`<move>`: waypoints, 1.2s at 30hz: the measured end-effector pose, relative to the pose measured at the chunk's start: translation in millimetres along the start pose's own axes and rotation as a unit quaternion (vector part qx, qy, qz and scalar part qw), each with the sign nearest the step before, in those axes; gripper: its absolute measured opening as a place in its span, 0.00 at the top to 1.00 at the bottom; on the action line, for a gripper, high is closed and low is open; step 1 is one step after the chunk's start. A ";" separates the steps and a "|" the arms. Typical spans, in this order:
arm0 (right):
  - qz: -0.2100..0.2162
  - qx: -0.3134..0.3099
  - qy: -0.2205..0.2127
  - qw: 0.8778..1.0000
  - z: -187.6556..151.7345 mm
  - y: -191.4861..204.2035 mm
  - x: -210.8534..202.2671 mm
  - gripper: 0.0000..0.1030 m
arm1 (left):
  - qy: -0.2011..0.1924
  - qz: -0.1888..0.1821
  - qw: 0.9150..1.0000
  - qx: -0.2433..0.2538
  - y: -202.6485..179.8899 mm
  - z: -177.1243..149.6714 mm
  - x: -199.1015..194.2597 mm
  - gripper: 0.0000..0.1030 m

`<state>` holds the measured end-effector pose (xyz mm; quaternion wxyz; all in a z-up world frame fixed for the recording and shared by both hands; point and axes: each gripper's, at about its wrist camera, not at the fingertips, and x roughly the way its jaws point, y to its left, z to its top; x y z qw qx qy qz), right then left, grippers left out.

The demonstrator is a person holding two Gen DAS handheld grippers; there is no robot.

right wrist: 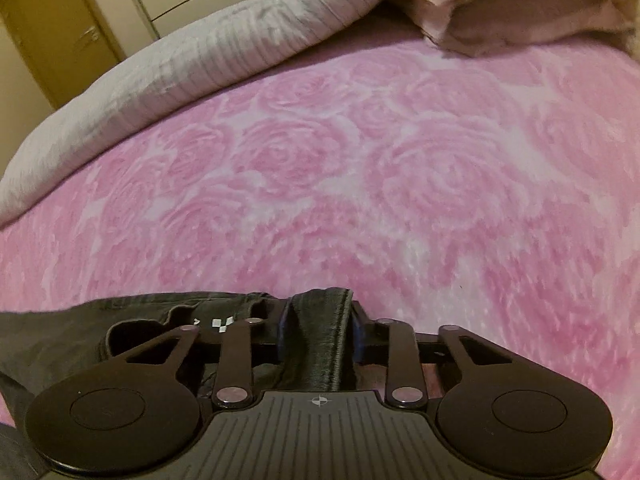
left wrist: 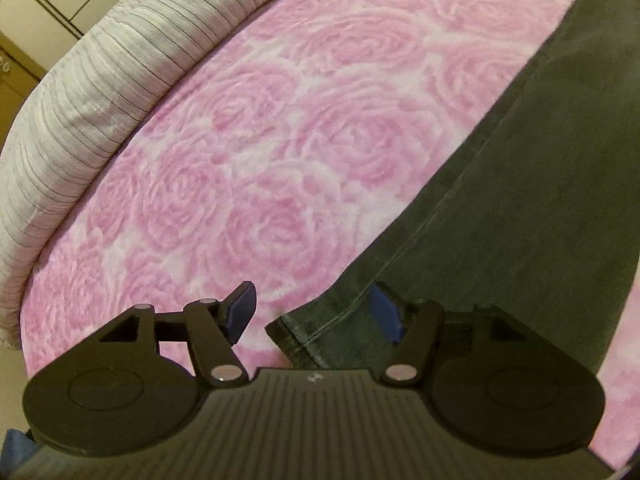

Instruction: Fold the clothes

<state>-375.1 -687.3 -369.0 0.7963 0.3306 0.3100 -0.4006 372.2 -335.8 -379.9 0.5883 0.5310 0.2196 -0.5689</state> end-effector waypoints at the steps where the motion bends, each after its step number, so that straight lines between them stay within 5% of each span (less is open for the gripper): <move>1: -0.003 -0.006 -0.003 1.000 -0.4 2.9 -0.7 0.76 | 0.009 -0.010 1.000 -0.002 1.2 -0.5 1.4 0.41; 7: -0.021 -0.026 -0.010 0.999 -4.4 11.4 2.2 0.76 | 0.037 -0.029 0.999 -0.001 1.9 0.1 14.9 0.33; 8: -0.024 -0.029 -0.010 0.999 -4.9 12.9 2.7 0.76 | 0.046 -0.042 0.998 -0.016 3.8 1.8 16.6 0.43; 9: -0.028 -0.035 -0.012 0.999 -5.0 14.9 3.1 0.76 | 0.057 -0.057 0.996 -0.032 5.7 3.6 18.2 0.65; 11: -0.034 -0.048 -0.016 0.998 -4.6 19.4 2.2 0.78 | 0.058 -0.066 0.996 -0.024 1.7 7.4 13.6 0.85; 12: -0.037 -0.054 -0.021 0.998 -4.1 21.7 0.7 0.78 | 0.054 -0.054 0.997 -0.010 -2.3 9.3 9.6 0.86; 14: -0.037 -0.060 -0.039 0.997 -0.9 26.3 -7.0 0.80 | 0.045 -0.030 0.998 0.017 -10.3 13.0 1.5 0.87; 18: -0.035 -0.080 -0.079 0.993 17.6 37.4 -22.3 0.82 | -0.041 0.019 0.997 -0.059 22.1 27.5 -23.7 0.87; 25: -0.080 -0.100 -0.072 0.989 33.2 45.4 9.6 0.81 | -0.001 0.073 0.996 -0.055 14.5 48.0 22.0 0.87; 28: -0.111 -0.116 -0.065 0.985 26.4 49.0 11.7 0.70 | 0.017 0.112 0.992 -0.049 3.4 49.2 42.1 0.76; 30: -0.132 -0.127 -0.061 0.981 21.9 51.3 13.2 0.62 | 0.014 0.141 0.989 -0.044 -2.7 45.6 41.6 0.69; 36: -0.180 -0.188 -0.044 0.964 13.2 77.6 -7.7 0.60 | 0.013 0.166 0.985 -0.041 -10.9 38.4 8.6 0.68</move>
